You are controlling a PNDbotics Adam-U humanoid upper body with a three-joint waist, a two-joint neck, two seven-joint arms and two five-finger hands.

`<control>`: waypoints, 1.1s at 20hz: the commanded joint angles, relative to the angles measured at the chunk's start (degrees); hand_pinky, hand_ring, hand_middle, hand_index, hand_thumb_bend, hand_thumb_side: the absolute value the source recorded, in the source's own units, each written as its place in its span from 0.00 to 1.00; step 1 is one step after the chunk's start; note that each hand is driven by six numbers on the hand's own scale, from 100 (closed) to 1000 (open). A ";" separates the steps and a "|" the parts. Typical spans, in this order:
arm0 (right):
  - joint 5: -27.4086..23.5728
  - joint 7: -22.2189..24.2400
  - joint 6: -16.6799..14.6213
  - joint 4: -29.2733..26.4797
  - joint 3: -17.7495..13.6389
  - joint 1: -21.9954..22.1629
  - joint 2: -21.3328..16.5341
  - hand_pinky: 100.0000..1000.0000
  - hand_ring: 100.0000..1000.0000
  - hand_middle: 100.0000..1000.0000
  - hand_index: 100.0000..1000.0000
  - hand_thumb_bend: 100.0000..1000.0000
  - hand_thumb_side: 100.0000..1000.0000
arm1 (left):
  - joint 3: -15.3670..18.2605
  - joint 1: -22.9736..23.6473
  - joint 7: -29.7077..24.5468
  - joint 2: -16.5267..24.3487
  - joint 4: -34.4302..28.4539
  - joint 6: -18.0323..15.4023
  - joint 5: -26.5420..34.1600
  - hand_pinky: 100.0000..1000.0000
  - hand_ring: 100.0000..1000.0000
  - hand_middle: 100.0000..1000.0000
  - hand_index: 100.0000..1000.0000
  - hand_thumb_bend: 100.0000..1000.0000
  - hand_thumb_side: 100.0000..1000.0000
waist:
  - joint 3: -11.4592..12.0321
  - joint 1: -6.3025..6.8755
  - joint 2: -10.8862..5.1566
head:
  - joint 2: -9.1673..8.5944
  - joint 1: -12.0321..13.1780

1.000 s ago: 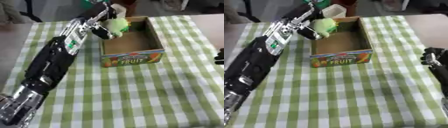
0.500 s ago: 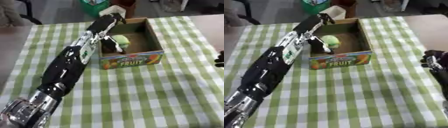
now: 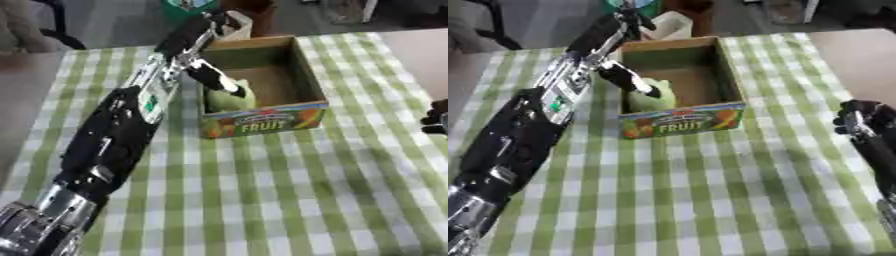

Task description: Pick up objects on the table and place them in the box.

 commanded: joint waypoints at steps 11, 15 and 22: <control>0.10 -1.36 -0.43 -0.22 -1.81 1.19 -1.25 0.57 0.58 0.51 0.62 0.00 0.48 | 6.77 22.58 -4.29 17.52 -32.30 10.95 26.10 0.57 0.60 0.63 0.72 0.85 0.06 | 3.54 -0.59 -1.79 | 0.36 -2.84; 0.11 -1.62 -0.50 -0.26 -2.06 1.35 -1.29 0.57 0.58 0.51 0.62 0.00 0.48 | 10.00 30.68 -3.91 18.86 -36.13 12.43 27.28 0.57 0.61 0.64 0.72 0.82 0.01 | 4.15 -0.70 -1.75 | 0.53 -3.12; 0.11 -1.98 -0.56 -0.24 -2.38 1.76 -1.31 0.57 0.58 0.51 0.62 0.00 0.48 | 15.04 41.08 -4.87 17.49 -39.20 12.04 27.47 0.57 0.61 0.64 0.71 0.77 0.00 | 4.99 -0.89 -1.72 | 1.83 -3.09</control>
